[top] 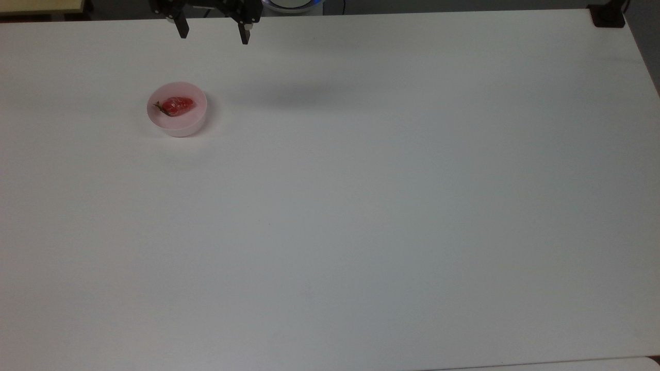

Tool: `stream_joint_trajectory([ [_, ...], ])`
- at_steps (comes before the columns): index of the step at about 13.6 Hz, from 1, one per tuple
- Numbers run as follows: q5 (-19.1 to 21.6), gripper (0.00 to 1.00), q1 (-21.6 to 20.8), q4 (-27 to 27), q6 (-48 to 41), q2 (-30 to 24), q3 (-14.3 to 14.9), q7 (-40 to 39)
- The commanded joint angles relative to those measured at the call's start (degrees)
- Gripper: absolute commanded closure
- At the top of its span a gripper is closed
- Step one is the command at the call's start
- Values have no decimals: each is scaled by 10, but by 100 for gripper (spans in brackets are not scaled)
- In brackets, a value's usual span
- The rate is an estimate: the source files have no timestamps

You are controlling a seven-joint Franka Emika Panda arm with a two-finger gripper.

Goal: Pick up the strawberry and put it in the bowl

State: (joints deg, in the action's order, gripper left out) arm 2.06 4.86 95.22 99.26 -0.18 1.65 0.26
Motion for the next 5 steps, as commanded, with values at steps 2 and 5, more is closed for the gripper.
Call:
stream_joint_trajectory([
  [2,4,0,11,-15,0,1,-11,-11],
  [5,4,0,10,-15,-1,-1,-7,-11],
])
